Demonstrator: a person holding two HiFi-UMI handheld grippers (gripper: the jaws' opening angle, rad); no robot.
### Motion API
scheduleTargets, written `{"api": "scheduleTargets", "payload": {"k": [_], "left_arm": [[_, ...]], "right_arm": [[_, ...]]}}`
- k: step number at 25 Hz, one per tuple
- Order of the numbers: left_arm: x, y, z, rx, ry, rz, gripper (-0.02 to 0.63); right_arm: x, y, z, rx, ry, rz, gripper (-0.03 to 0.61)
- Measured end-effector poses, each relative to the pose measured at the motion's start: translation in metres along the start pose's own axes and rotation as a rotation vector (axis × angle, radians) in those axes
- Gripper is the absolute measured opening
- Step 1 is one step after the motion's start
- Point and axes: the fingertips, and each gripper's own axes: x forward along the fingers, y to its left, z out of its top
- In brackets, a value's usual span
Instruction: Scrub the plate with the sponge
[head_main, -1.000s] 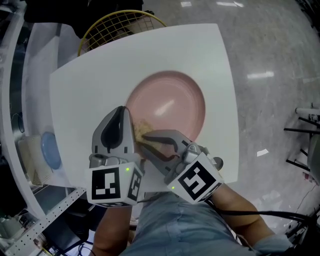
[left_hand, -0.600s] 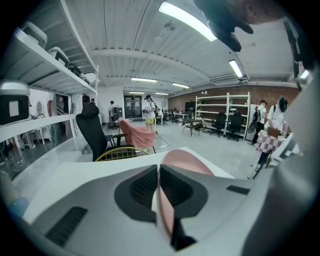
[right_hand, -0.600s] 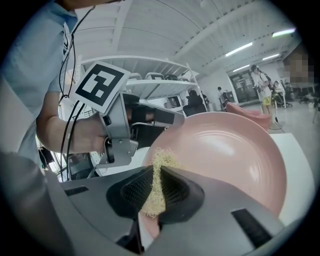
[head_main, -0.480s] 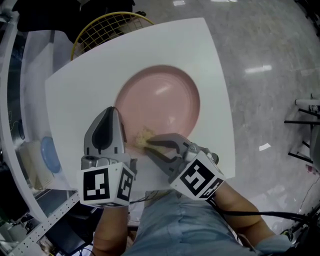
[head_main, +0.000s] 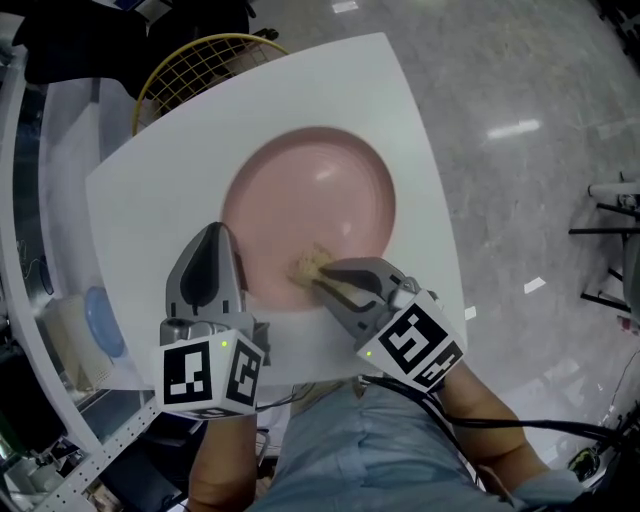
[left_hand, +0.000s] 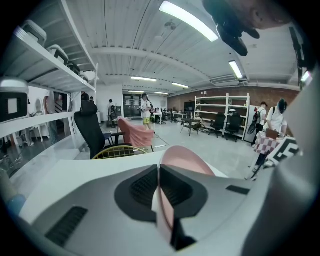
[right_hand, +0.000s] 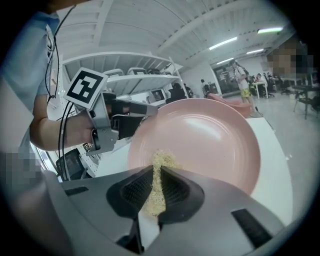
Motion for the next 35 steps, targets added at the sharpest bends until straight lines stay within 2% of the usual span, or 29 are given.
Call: {"api": "scheduleTargets", "payload": {"k": [7, 12, 28, 35], "left_arm": [[0.002, -0.004, 0.002, 0.001, 0.002, -0.013, 0.023], [0.004, -0.005, 0.004, 0.005, -0.004, -0.023, 0.023], [0.011, -0.005, 0.01, 0.007, 0.001, -0.048, 0.023], [0.012, -0.005, 0.01, -0.005, 0.002, -0.061, 0.023]], "right_arm": [[-0.018, -0.038, -0.006, 0.09, 0.002, -0.134, 0.052], [-0.026, -0.063, -0.003, 0.115, -0.006, -0.22, 0.052], [-0.032, -0.13, 0.027, 0.168, -0.077, -0.397, 0.052], [-0.023, -0.149, 0.044, 0.153, -0.096, -0.431, 0.052]]}}
